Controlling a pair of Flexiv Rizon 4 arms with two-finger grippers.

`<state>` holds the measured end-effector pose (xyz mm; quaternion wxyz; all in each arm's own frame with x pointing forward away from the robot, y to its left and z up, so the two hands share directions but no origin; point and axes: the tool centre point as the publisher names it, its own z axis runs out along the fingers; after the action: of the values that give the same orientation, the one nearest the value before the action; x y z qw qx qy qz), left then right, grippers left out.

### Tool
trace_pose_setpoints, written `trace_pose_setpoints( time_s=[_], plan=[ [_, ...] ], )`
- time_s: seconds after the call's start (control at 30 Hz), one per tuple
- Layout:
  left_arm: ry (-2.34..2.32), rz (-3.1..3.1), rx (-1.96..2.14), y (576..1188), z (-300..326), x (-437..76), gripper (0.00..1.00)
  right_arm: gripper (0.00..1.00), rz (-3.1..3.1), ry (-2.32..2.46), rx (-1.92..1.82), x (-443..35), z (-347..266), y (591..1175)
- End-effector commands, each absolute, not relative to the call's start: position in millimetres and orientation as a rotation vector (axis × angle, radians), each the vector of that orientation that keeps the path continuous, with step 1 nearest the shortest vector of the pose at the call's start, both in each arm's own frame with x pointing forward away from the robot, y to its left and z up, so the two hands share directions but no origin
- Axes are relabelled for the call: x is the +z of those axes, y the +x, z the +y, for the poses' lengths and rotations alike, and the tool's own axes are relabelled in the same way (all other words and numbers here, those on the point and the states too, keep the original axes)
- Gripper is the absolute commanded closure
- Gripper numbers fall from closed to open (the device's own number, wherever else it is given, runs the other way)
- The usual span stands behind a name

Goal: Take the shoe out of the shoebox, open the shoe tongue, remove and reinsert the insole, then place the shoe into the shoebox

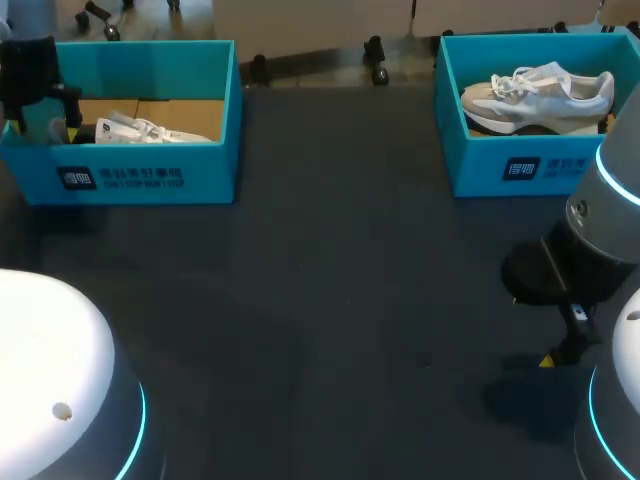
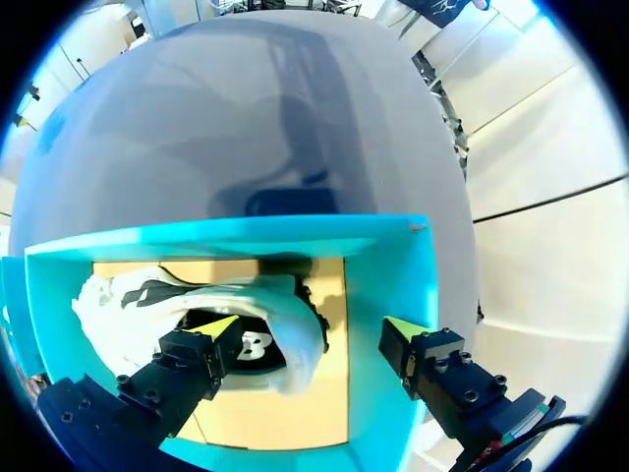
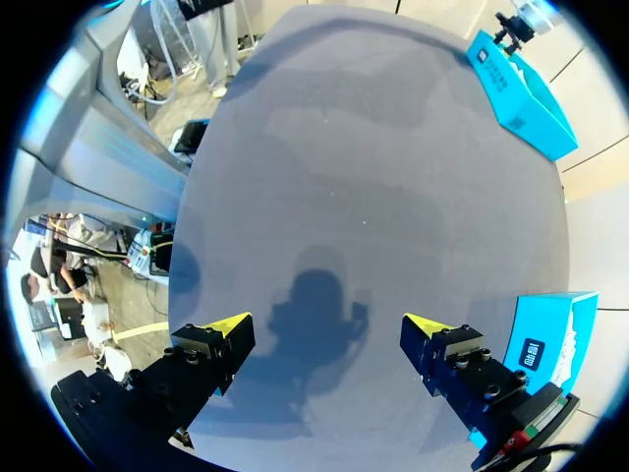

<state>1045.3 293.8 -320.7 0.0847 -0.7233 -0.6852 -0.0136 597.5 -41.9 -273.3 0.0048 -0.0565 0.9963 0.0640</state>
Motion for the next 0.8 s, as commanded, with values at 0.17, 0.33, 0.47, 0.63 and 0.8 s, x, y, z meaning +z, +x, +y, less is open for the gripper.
trace_pose_setpoints(
  time_s=[0.17, 0.33, 0.47, 0.63, 0.8],
  plan=[
    [-2.179, -2.075, -0.041, 1033.4, 289.8, -284.8, 0.07, 0.0, 3.118, -0.178, 0.2, -274.5, -42.2, 596.7],
    [-2.185, -2.093, -0.048, 1028.0, 287.5, -266.1, 0.07, 0.0, 3.118, -0.178, 0.2, -274.5, -42.2, 596.7],
    [-2.172, -2.097, -0.051, 1022.8, 289.2, -252.1, 0.01, 0.0, 3.118, -0.178, 0.2, -274.5, -42.2, 596.7],
    [-2.154, -2.103, -0.047, 1013.5, 295.0, -235.4, 0.0, 0.0, 3.118, -0.178, 0.2, -274.5, -42.2, 596.7],
    [-2.158, -2.095, -0.038, 1000.8, 301.2, -219.1, 0.0, 0.0, 3.118, -0.178, 0.2, -274.5, -42.2, 596.7]
  ],
)
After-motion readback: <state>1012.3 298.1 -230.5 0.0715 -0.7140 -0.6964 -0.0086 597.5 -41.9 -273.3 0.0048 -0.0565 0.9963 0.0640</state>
